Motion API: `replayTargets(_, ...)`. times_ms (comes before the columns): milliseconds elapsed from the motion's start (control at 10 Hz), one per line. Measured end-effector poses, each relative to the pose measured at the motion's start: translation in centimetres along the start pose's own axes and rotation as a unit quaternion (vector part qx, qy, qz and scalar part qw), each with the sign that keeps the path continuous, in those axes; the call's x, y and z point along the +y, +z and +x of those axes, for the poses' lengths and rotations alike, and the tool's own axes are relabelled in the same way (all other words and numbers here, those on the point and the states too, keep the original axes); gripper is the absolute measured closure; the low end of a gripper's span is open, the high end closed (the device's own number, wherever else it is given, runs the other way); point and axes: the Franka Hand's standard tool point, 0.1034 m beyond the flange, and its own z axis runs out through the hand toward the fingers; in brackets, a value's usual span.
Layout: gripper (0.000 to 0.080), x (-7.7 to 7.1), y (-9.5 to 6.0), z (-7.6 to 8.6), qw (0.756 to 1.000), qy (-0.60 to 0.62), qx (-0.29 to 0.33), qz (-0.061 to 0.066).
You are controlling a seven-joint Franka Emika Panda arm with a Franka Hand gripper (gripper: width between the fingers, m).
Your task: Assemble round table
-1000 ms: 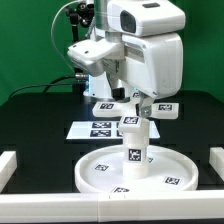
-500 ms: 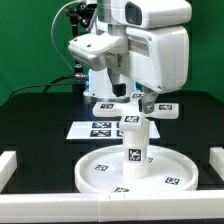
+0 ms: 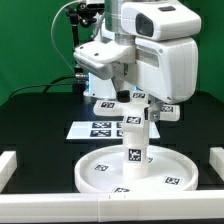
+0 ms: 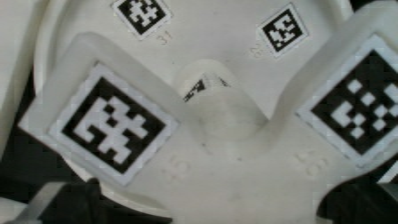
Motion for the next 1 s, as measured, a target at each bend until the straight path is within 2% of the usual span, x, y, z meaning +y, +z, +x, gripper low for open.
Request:
replayTargets(600, 0.0151, -0.50, 0.80, -0.32, 1.000, 0.006, 0.003, 0.004)
replayTargets(700, 0.0279, -0.70, 0.84, -0.52, 1.000, 0.008, 0.004, 0.005)
replayTargets(800, 0.0279, -0.95, 0.87, -0.28, 1.000, 0.008, 0.007, 0.012)
replayTargets(900, 0.0354, -0.97, 0.88, -0.28, 1.000, 0.008, 0.007, 0.012)
replayTargets(1000, 0.0354, -0.97, 0.89, -0.28, 1.000, 0.008, 0.007, 0.013)
